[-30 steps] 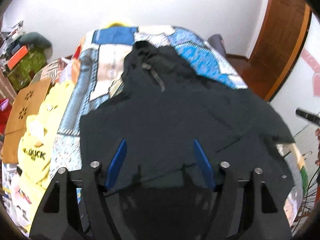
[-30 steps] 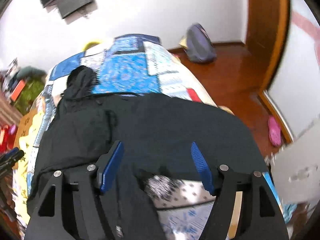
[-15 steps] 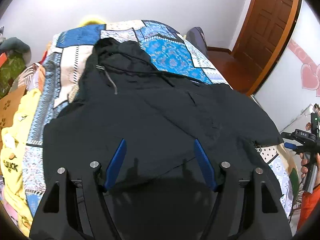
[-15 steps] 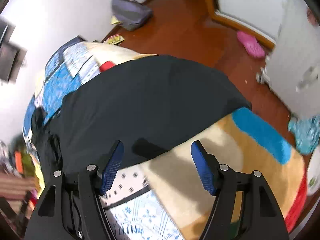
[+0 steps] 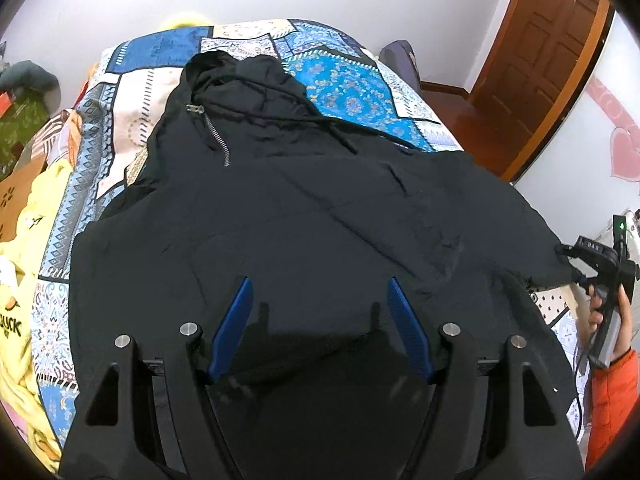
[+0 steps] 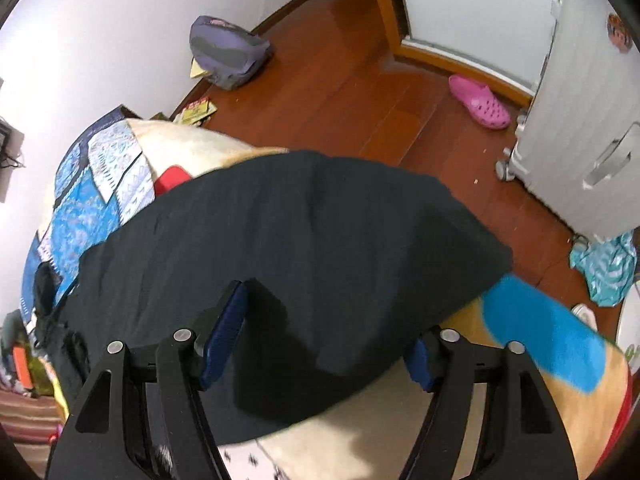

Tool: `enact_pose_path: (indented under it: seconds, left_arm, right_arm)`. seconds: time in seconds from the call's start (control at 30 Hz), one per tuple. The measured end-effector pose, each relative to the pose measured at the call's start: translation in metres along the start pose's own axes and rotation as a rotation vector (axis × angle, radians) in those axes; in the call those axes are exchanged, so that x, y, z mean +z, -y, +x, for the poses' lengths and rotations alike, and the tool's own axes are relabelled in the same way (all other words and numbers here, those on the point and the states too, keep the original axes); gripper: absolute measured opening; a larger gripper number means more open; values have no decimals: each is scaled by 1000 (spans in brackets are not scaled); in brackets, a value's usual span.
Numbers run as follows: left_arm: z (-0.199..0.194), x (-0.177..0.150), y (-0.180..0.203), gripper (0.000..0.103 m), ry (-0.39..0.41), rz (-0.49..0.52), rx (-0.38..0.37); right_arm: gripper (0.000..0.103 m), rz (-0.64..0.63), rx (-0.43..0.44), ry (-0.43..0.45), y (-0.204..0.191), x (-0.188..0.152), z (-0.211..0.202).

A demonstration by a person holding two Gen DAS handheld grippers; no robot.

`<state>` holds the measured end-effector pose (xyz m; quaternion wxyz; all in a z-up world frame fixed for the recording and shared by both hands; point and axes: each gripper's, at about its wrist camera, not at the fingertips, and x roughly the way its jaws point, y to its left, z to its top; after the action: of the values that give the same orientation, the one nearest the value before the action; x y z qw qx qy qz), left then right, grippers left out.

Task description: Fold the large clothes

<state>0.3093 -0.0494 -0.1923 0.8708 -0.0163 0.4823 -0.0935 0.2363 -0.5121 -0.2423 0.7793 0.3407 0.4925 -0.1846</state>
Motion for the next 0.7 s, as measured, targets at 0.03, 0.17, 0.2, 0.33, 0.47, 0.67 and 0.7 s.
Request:
enact_pose_path:
  seconds: [0.03,0.17,0.2,0.33,0.47,0.67,0.7]
  left_arm:
    - [-2,-2,-3,68,1,-6,-1]
    - [-10,-6,-11,69,15,-16,16]
    - [-13,-7,-13,69,20,-13,27]
    - [-23,-9,-22,68,39,-19,45]
    - [-36,-12,-31,68,64,-42,47]
    - [-60,-16,-42,68,111,-54,50]
    - [-65,-17,-44,68,120,-57,53]
  right_arm:
    - [55,-4,-2,12,-1,2,0]
    - [22,-44,2,57,-8,8,-9]
    - [19,-55,11,72,-11,9,-14]
    - [12,-136,31,161,-32,12,-46]
    - [11,-270,92,263,-76,13,-93]
    - [10,-453,230,355,-153,-6,-149]
    - [10,-481,264,357,-168,-12,-157]
